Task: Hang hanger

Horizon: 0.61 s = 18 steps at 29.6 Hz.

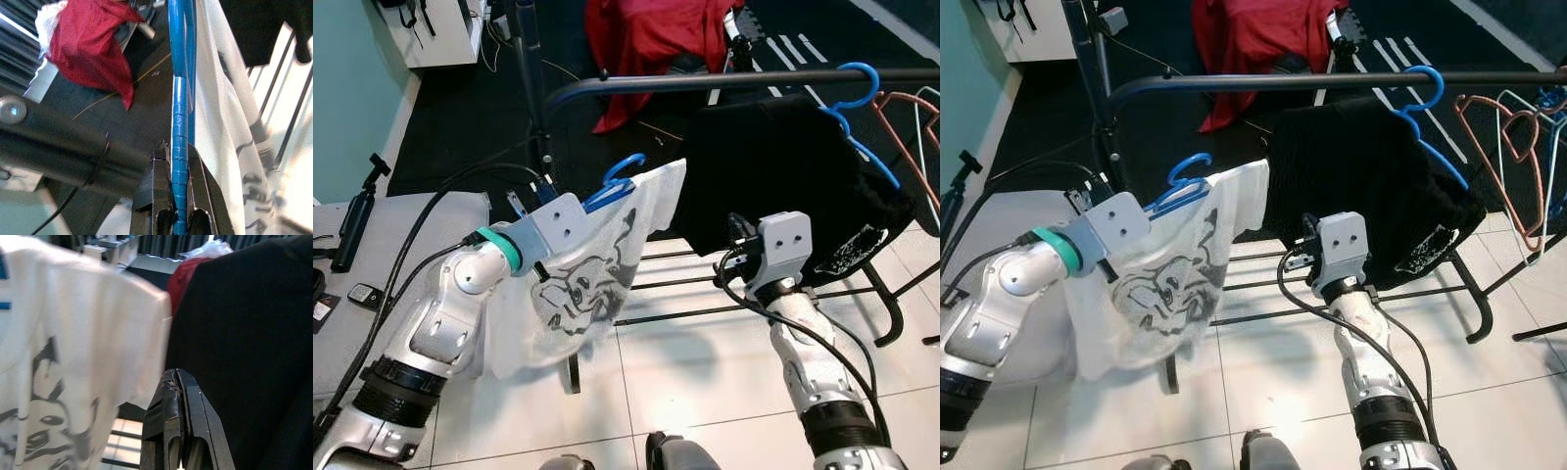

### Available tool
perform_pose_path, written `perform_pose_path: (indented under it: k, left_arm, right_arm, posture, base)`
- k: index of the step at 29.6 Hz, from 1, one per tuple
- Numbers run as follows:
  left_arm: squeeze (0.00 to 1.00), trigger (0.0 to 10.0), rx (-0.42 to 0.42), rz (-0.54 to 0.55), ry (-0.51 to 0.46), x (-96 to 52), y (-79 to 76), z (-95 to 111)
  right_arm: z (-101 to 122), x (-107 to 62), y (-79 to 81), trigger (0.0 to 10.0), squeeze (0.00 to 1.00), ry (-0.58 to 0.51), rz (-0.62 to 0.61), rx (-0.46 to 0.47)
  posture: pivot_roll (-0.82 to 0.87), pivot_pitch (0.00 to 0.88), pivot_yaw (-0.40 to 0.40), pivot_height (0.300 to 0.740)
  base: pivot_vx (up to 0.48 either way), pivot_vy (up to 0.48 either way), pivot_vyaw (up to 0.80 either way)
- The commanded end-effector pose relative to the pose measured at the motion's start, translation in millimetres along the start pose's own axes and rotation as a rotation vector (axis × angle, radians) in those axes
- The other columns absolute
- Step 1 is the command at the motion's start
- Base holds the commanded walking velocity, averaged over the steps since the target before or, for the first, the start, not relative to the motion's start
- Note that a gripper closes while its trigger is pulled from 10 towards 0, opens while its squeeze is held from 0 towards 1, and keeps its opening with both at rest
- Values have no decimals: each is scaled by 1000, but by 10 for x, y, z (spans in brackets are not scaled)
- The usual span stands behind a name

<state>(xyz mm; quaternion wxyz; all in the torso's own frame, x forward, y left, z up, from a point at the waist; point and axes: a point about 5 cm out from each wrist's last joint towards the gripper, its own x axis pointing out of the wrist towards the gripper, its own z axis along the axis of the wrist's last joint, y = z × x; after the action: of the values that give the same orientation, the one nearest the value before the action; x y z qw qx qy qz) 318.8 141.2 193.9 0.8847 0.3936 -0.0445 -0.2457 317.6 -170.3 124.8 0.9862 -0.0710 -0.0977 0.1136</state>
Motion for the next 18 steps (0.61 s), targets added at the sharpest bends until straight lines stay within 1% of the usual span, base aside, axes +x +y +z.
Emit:
perform_pose_path:
  k: [1, 2, 4, 5, 6, 7, 9, 18]
  left_arm:
    - [0, 10000, -6, 7, -76, -25, 29, 118]
    - [0, 10000, -10, -4, -109, -35, 16, 169]
    - [0, 10000, -10, -4, -109, -35, 16, 169]
    - [0, 10000, -17, -15, -143, -45, 1, 222]
    - [0, 10000, -25, -28, -172, -55, -13, 279]
    - [0, 10000, -29, -36, -189, -57, -23, 315]
    - [0, 10000, -31, -40, -197, -46, -36, 344]
    - [0, 10000, -36, -52, -216, -37, -45, 380]
  right_arm:
    - [2, 14, 103, 10000, 0, 4, 51, 35]
    - [10, 28, 187, 10000, 0, -1, 82, 77]
    - [10, 28, 187, 10000, 0, -1, 82, 77]
    - [21, 42, 267, 10000, 1000, -11, 109, 130]
    - [33, 60, 346, 10000, 1000, -20, 128, 166]
    - [41, 72, 401, 10000, 1000, -26, 140, 183]
    - [52, 93, 486, 10000, 1000, -33, 159, 188]
    - [66, 138, 541, 10000, 1000, -43, 157, 187]
  posture:
    - [-71, 71, 53, 740]
    - [-71, 71, 53, 740]
    - [-71, 71, 53, 740]
    - [-62, 67, 49, 740]
    - [-59, 66, 48, 740]
    - [-59, 66, 48, 740]
    - [-56, 61, 48, 740]
    - [-58, 58, 52, 740]
  base:
    - [0, 0, 0]
    - [0, 0, 0]
    - [0, 0, 0]
    - [0, 0, 0]
    - [0, 0, 0]
    - [0, 0, 0]
    - [0, 0, 0]
    - [0, 0, 0]
